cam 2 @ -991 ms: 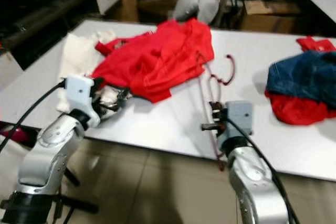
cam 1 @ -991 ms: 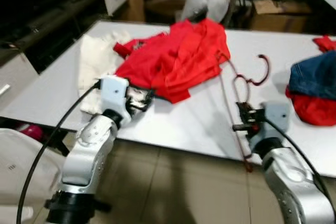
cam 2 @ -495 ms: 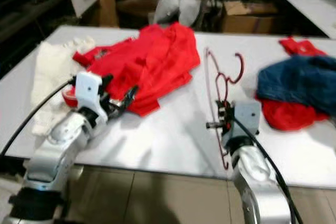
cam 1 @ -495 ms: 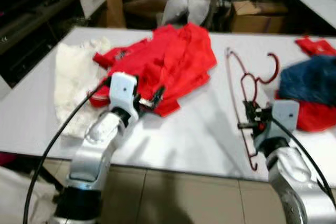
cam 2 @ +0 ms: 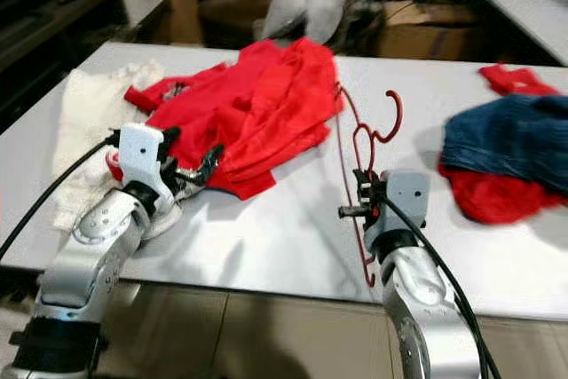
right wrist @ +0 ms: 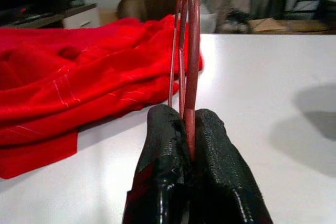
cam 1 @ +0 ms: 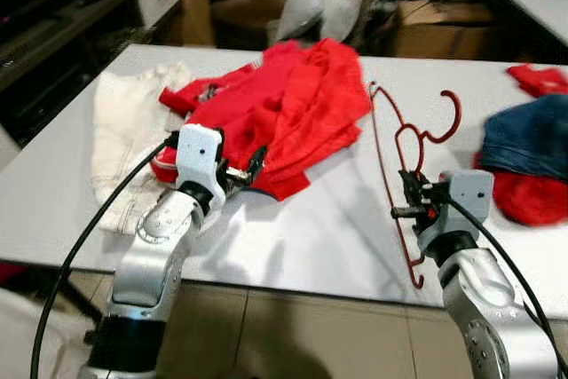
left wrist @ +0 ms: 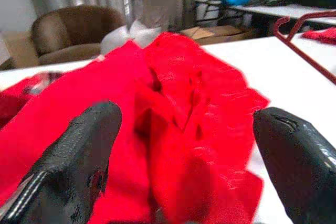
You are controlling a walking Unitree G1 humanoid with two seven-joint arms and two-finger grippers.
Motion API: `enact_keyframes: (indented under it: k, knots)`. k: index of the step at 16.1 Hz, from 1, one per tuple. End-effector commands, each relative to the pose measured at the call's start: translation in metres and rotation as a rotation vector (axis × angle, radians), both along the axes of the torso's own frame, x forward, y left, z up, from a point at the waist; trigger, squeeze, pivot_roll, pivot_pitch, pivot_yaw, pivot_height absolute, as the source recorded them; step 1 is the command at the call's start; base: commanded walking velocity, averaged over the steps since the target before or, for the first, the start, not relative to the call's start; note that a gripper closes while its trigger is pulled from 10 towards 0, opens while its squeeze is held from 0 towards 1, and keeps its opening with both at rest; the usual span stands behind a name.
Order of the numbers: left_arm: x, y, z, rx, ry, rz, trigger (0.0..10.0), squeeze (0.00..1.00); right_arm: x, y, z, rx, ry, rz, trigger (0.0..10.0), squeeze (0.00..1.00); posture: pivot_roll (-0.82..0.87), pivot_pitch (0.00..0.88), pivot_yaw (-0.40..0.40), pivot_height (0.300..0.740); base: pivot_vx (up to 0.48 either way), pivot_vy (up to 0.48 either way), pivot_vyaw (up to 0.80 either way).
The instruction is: Hang hanger
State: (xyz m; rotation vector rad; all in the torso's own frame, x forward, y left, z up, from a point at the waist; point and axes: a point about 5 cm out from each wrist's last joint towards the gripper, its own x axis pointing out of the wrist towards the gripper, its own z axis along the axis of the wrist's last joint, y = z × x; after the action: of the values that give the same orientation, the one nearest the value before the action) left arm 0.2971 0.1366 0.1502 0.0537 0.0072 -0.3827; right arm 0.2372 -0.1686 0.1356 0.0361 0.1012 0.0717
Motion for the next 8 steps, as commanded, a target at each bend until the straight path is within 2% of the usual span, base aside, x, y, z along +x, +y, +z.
enact_keyframes:
  k: [1, 2, 3, 4, 5, 6, 7, 8]
  knots:
    - [0.0015, 0.0045, 0.0042, 0.008, -0.025, 0.01, 10.0, 0.64, 0.0009, 0.0013, 0.0021, 0.003, -0.012, 0.001, 10.0, 0.0, 0.07, 0.0, 0.035, 0.74, 0.0, 0.48, -0.79]
    - [0.0026, 0.0049, 0.0045, 0.05, -0.032, 0.027, 10.0, 0.65, 0.0008, 0.001, 0.0023, 0.002, -0.014, -0.001, 10.0, 0.0, 0.07, 0.0, 0.035, 0.74, 0.0, 0.0, -0.78]
    - [0.0039, 0.0046, 0.0037, 0.087, -0.03, 0.035, 10.0, 0.65, 0.0011, 0.0005, 0.0018, 0.001, -0.012, -0.013, 10.0, 0.0, 0.06, 0.0, 0.039, 0.74, 0.0, -0.48, -0.65]
    - [0.0042, 0.0047, 0.0035, 0.09, -0.03, 0.038, 10.0, 0.65, 0.0012, 0.0002, 0.0017, 0.001, -0.013, -0.016, 10.0, 0.0, 0.06, 0.0, 0.039, 0.74, 0.0, -0.48, 0.0]
    - [0.005, 0.0056, 0.0032, 0.073, -0.022, 0.051, 10.0, 0.65, 0.0012, 0.0, 0.002, 0.003, -0.016, -0.018, 10.0, 0.0, 0.06, 0.0, 0.039, 0.74, 0.0, -0.48, 0.0]
    - [0.0061, 0.0082, 0.0043, 0.005, -0.013, 0.069, 10.0, 0.65, 0.0008, 0.0001, 0.0024, 0.01, -0.019, -0.014, 10.0, 0.0, 0.06, 0.0, 0.039, 0.74, 0.0, 0.0, 0.0]
    - [0.0069, 0.0102, 0.0051, 0.008, -0.01, 0.072, 10.0, 0.67, 0.0009, 0.0006, 0.0027, 0.011, -0.021, -0.007, 10.0, 0.0, 0.07, 0.0, 0.04, 0.74, 0.0, 0.0, 0.0]
    - [0.0068, 0.0121, 0.0083, 0.01, -0.03, 0.049, 10.0, 1.0, 0.0013, 0.0009, 0.0029, 0.012, -0.023, -0.002, 10.0, 0.0, 0.07, 0.0, 0.039, 0.74, 0.0, 0.0, 0.0]
